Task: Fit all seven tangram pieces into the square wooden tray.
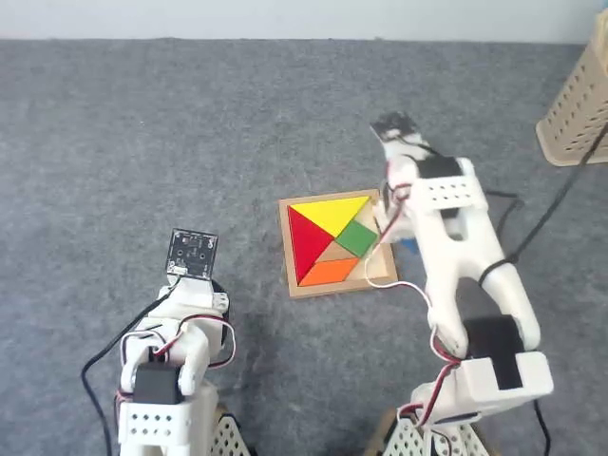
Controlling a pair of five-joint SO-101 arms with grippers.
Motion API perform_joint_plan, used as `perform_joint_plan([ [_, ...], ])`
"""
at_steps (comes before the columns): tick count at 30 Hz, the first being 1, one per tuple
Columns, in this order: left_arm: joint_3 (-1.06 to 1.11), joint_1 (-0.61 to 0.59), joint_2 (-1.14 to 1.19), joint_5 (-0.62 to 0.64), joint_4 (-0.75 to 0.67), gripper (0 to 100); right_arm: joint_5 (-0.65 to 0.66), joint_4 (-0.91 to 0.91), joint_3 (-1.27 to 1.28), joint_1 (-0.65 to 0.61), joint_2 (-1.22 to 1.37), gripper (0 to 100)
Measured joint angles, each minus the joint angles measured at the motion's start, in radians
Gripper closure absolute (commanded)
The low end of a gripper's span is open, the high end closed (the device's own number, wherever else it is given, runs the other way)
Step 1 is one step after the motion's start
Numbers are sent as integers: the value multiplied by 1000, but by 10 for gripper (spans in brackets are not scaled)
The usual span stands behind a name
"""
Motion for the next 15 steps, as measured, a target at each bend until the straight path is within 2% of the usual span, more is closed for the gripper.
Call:
perform_joint_plan([
  [5,0,0,0,0,0,989,0,0,-167,-61,176,948],
  [15,0,0,0,0,0,989,0,6,-457,-74,489,946],
])
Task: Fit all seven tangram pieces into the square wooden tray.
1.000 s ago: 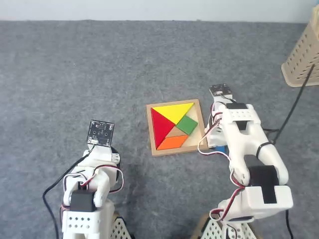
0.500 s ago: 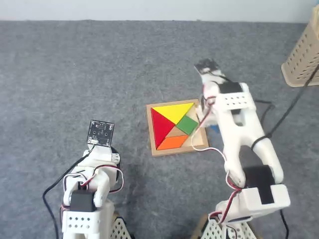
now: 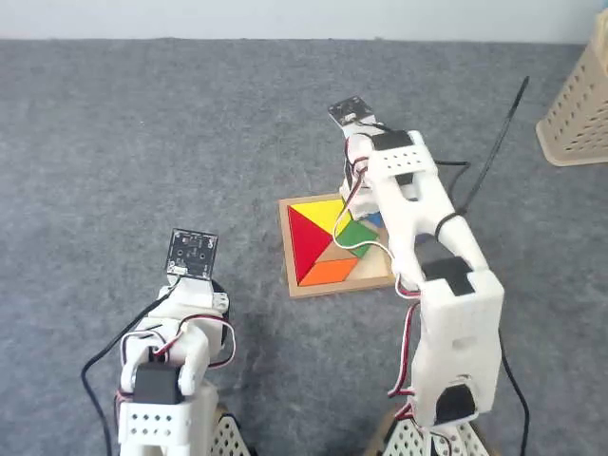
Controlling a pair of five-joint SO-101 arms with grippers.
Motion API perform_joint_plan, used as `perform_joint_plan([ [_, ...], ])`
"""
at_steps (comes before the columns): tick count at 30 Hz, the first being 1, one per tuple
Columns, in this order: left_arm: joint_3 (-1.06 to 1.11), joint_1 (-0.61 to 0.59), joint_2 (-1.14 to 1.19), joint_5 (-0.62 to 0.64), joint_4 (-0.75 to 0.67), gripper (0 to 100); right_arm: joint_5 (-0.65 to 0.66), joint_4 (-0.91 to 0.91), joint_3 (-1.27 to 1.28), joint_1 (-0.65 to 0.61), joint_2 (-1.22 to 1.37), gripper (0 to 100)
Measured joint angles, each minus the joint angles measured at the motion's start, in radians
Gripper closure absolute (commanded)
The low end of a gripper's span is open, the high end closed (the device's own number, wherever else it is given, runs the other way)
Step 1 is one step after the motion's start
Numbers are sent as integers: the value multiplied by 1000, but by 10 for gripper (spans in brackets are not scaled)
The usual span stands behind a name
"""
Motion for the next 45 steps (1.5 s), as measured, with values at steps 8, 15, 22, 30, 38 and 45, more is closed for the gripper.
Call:
perform_joint_plan([
  [8,0,0,0,0,0,989,0,35,-17,-8,5,887],
  [15,0,0,0,0,0,989,0,64,-17,-55,5,846],
  [22,0,0,0,0,0,989,0,64,-17,-51,5,846],
  [30,0,0,0,0,0,989,-20,71,-20,-12,-8,847],
  [38,0,0,0,0,0,989,-31,120,-21,15,-48,878],
  [45,0,0,0,0,0,989,-6,153,-6,184,-48,879],
])
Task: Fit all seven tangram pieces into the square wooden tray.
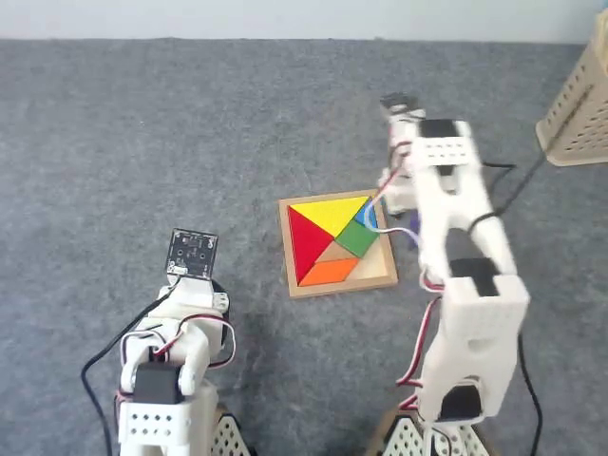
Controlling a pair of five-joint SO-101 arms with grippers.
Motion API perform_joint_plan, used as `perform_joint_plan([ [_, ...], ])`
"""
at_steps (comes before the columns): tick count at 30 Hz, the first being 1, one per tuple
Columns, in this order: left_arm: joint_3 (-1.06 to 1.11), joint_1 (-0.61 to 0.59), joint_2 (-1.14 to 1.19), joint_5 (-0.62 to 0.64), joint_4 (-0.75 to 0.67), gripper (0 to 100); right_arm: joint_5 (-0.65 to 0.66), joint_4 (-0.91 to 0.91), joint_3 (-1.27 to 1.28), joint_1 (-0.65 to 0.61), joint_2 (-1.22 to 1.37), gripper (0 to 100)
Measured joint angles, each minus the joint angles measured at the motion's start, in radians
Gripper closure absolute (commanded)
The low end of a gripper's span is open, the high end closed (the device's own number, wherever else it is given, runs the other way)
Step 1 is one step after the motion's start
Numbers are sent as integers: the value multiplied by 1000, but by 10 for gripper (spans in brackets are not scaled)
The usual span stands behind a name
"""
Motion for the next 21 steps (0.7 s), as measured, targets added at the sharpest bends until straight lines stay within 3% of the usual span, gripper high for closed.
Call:
perform_joint_plan([
  [6,0,0,0,0,0,989,18,-3,58,51,0,794],
  [21,0,0,0,0,0,989,51,-106,150,44,-3,793],
])
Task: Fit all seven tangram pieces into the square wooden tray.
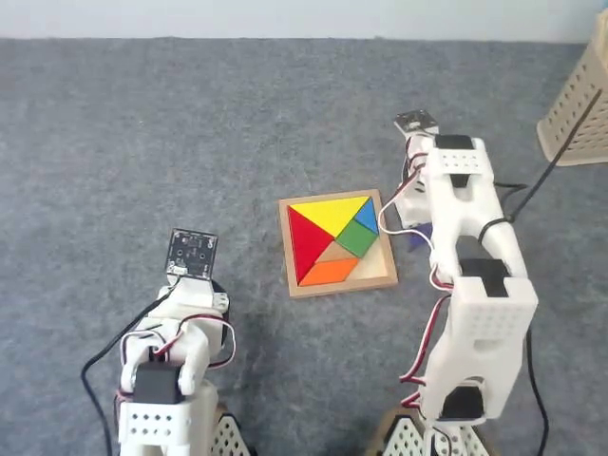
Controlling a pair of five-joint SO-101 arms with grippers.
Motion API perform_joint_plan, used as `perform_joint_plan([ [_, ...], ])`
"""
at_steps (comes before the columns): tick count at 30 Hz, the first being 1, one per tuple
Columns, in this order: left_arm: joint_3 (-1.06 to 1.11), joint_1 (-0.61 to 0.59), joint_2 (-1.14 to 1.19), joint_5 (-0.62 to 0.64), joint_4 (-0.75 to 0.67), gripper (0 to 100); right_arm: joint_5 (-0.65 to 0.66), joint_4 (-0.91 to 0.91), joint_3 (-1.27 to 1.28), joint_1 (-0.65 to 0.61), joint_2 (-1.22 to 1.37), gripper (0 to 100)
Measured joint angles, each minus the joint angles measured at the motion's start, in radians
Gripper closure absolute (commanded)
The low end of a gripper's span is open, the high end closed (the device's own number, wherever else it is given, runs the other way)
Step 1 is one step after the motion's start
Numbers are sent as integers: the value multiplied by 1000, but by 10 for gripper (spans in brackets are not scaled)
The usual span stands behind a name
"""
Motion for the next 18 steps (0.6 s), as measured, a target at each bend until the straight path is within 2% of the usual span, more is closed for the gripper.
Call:
perform_joint_plan([
  [8,0,0,0,0,0,989,2,-66,75,-2,-14,794],
  [14,0,0,0,0,0,989,2,-68,77,8,-20,931],
  [18,0,0,0,0,0,989,2,-68,78,17,-25,955],
])
